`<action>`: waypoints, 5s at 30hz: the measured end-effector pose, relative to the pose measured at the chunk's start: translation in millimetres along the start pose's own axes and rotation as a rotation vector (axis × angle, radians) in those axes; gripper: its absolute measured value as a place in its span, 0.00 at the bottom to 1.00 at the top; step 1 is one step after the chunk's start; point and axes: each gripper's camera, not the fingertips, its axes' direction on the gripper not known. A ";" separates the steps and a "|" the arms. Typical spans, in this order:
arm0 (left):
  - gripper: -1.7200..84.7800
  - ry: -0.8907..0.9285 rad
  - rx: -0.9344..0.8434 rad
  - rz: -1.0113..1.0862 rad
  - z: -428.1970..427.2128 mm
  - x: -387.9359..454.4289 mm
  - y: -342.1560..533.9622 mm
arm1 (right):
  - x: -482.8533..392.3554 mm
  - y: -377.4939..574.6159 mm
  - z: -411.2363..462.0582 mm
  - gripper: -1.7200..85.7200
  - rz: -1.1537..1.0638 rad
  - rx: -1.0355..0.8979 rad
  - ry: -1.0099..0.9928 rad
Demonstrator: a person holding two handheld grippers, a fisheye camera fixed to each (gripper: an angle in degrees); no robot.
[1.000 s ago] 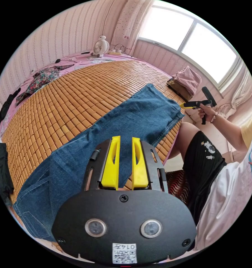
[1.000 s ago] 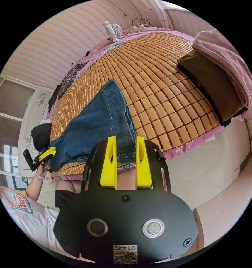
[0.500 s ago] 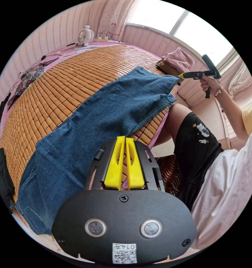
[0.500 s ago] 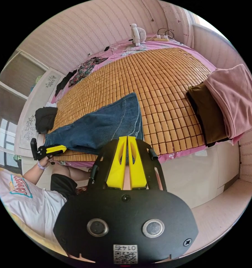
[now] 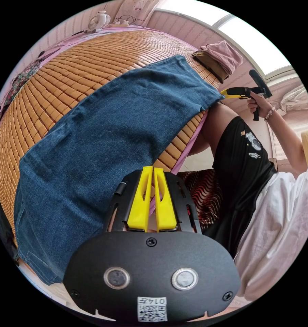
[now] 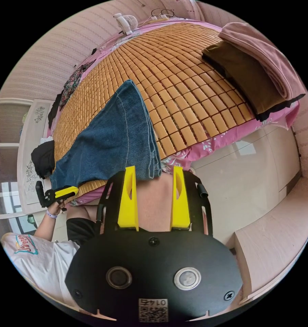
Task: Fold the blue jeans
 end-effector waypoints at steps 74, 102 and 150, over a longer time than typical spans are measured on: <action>0.06 -0.607 0.643 -0.837 -417.4 -233.6 397.1 | -561.1 -63.3 139.8 0.05 -1.299 -0.334 0.239; 0.09 -0.556 0.654 -0.809 -338.5 -171.9 395.9 | -213.0 47.3 -28.5 0.16 -0.115 0.207 0.334; 0.01 -0.278 0.190 -0.043 55.7 76.2 52.5 | -674.1 42.1 163.9 0.01 -1.109 -0.159 0.350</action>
